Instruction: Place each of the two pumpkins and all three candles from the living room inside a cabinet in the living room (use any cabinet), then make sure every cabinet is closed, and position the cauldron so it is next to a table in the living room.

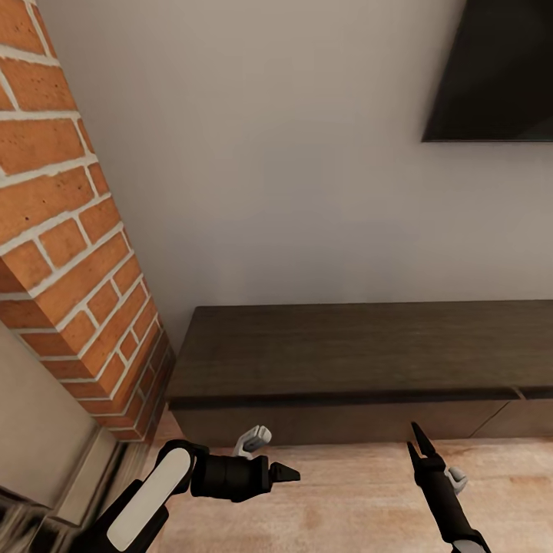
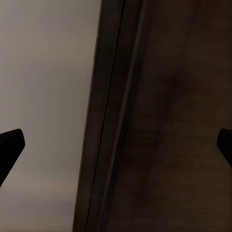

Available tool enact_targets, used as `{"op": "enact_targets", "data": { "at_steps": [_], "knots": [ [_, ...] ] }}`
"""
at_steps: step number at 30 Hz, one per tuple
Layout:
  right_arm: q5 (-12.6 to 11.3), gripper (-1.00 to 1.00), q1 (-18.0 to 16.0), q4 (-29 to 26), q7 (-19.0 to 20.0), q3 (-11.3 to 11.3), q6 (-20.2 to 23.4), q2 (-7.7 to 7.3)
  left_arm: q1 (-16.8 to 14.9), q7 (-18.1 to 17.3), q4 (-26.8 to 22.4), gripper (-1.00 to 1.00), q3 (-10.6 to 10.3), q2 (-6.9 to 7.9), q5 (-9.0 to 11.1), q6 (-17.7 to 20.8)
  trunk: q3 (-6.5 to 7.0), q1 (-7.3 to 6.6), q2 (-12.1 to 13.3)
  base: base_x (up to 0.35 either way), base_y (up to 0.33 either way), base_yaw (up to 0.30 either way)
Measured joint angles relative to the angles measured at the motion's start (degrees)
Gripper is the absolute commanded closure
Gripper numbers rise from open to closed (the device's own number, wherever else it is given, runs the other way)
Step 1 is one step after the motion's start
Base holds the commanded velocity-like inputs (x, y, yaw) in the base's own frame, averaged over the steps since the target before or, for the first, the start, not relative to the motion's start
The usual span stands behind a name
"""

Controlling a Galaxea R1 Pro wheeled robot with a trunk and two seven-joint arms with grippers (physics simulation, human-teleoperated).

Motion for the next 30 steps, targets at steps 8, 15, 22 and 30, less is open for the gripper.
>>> {"op": "enact_targets", "data": {
  "at_steps": [8, 15, 22, 30],
  "knots": [
    [0.0, -1.00, 0.0, 0.0, 0.0, 0.0, -0.1, 0.06, 0.0, 0.0, 0.0, -1.00, 0.0, -0.05, 0.0, 0.0, 0.00, 0.00, 0.0, 0.096, 0.000, 0.000],
    [0.0, -1.00, 0.0, 0.0, 0.0, 0.0, 0.0, 0.03, 0.0, 0.0, 0.0, -1.00, 0.0, -0.05, 0.0, 0.0, 0.00, 0.00, 0.0, 0.084, 0.000, 0.000],
    [0.0, -1.00, 0.0, 0.1, -0.3, 0.0, 0.2, -1.21, 0.0, 0.0, 0.0, -1.00, 0.1, -0.05, 0.0, 0.0, 0.00, 0.00, 0.0, 0.008, 0.000, 0.000],
    [0.0, -1.00, 0.0, 0.4, -0.3, 0.0, 0.0, -1.66, 0.0, 0.0, 0.0, -1.00, 0.1, -0.05, 0.1, 0.0, 0.00, 0.00, 0.0, 0.000, 0.000, 0.000]
  ]
}}
